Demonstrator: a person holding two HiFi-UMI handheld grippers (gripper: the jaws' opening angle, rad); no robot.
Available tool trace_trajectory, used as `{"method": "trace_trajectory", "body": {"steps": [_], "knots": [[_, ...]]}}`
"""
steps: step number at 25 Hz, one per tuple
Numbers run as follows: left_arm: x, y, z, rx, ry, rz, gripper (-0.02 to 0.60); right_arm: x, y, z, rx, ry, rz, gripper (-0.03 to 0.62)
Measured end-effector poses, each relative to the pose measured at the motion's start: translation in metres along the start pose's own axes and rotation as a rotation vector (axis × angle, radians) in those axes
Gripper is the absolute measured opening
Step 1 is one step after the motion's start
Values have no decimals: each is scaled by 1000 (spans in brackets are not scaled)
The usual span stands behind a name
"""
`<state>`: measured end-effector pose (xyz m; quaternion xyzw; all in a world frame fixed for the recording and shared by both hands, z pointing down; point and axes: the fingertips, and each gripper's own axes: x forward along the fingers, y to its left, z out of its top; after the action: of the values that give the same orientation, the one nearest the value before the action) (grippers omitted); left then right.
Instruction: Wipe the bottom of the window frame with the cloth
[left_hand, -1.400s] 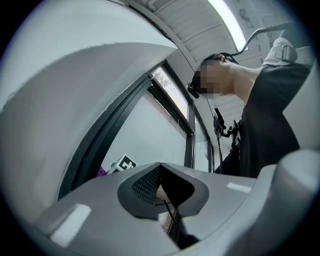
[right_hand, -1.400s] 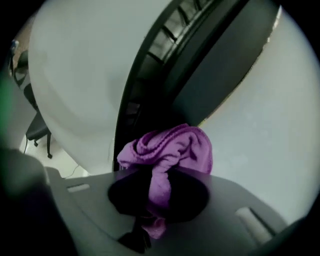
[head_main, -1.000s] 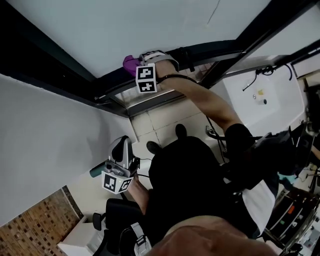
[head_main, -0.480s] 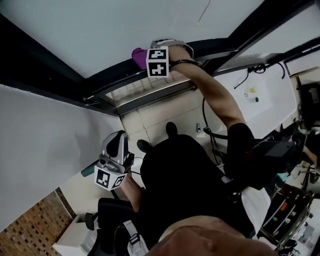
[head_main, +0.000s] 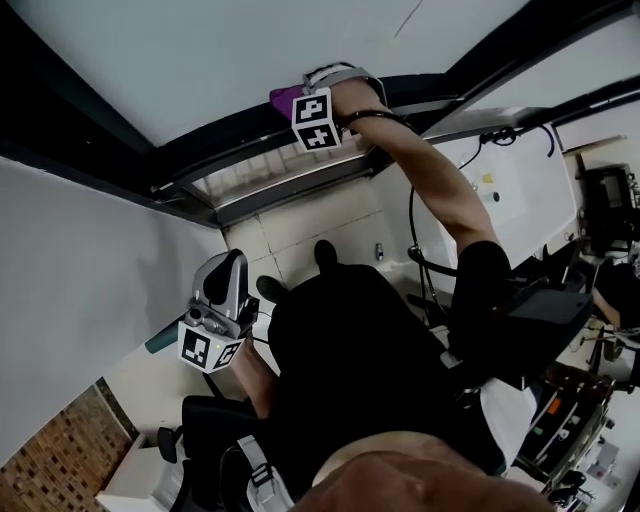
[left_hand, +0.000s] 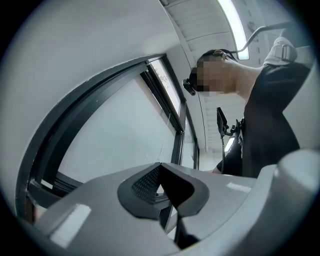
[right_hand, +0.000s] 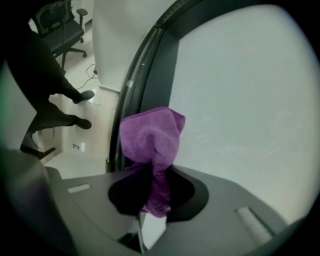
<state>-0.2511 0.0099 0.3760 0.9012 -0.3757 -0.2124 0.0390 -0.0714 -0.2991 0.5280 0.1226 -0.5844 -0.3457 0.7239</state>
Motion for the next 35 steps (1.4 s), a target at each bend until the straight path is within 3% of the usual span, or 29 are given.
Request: {"method": "trace_trajectory", "body": {"steps": [3, 4, 6, 8, 11, 16, 24, 29, 32, 33, 35], "knots": [[-2, 3, 1, 3, 5, 12, 0, -22, 35, -1, -118, 8, 68, 61], [-3, 5, 2, 5, 9, 14, 0, -35, 51, 2, -121, -42, 128, 63], [-3, 8, 4, 8, 12, 13, 0, -65, 57, 7, -8, -208, 212, 63], [-2, 9, 4, 6, 8, 6, 0, -86, 22, 0, 162, -327, 156, 64], [4, 6, -1, -7, 9, -18, 0, -77, -22, -12, 232, -306, 80, 64], [17, -7, -4, -12, 11, -68, 0, -10, 1, -2, 43, -154, 113, 64], [17, -1, -13, -34, 29, -58, 0, -54, 76, -3, -213, -72, 73, 64], [29, -3, -14, -29, 47, -83, 0, -80, 113, -3, -260, -92, 34, 64], [35, -5, -16, -24, 56, -93, 0, -106, 126, -3, -115, -237, 130, 64], [36, -5, -15, -24, 58, -93, 0, -115, 116, -6, -2, -314, 132, 64], [37, -5, -15, -27, 59, -90, 0, -126, 64, -26, 279, -444, 45, 66]]}}
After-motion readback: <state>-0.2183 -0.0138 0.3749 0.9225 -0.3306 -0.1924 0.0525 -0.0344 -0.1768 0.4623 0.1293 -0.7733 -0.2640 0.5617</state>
